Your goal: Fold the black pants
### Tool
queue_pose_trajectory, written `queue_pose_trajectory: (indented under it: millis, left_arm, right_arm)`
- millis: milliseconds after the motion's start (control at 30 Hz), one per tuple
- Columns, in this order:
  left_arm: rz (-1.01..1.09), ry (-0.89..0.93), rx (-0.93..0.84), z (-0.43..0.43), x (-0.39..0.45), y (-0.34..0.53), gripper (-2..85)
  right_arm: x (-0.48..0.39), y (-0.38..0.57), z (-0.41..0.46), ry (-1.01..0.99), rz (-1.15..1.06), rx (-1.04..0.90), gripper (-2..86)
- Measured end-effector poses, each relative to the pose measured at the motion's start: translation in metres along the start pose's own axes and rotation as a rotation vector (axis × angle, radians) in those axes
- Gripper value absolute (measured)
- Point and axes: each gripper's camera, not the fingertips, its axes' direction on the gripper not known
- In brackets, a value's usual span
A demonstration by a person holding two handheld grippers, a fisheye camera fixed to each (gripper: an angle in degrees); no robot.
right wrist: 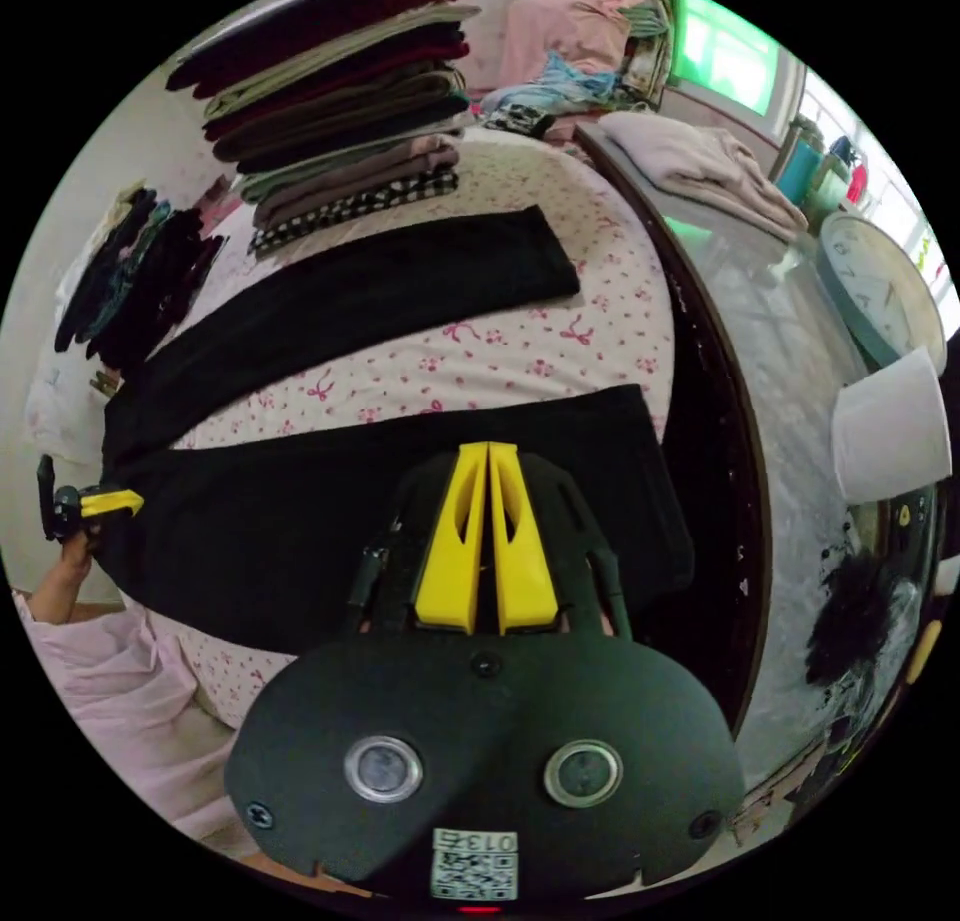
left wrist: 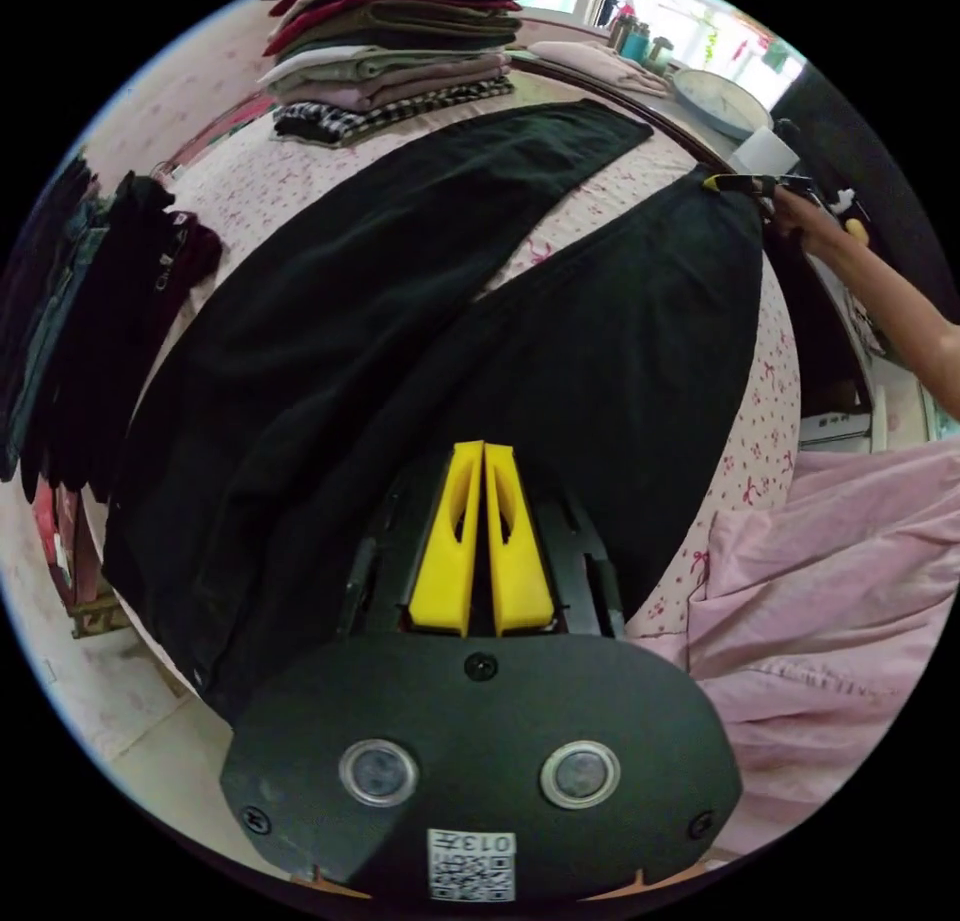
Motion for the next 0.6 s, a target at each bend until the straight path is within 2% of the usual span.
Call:
queue_pose_trajectory:
  millis: [67,133,200,300,367,467,600]
  left_arm:
    - [-0.012,-0.019,0.020,-0.008,-0.002,0.000,-0.3]
    - [-0.039,-0.007,-0.041,-0.003,-0.011,-0.003,-0.3]
    - [-0.072,0.032,-0.009,-0.006,-0.020,-0.002,-0.3]
    - [-0.144,0.056,-0.001,-0.015,-0.034,0.005,-0.2]
    - [-0.194,0.050,0.046,-0.028,-0.046,0.015,-0.1]
    - [-0.285,-0.067,0.124,-0.057,-0.077,0.036,0.3]
    - [-0.337,-0.244,0.120,-0.091,-0.143,0.049,3.2]
  right_arm:
    - [0.006,-0.002,-0.011,0.030,0.006,0.059,0.2]
    - [0.011,-0.009,-0.010,0.060,0.004,0.061,0.2]
    - [0.016,-0.025,0.015,0.089,-0.025,-0.127,0.2]
    - [0.012,-0.038,0.003,0.102,-0.045,-0.017,0.2]
    - [-0.008,-0.050,-0.016,0.112,-0.150,0.135,0.3]
    - [-0.046,-0.073,-0.020,0.136,-0.306,0.227,0.5]
    - [-0.105,-0.128,-0.001,-0.095,-0.525,0.155,1.7]
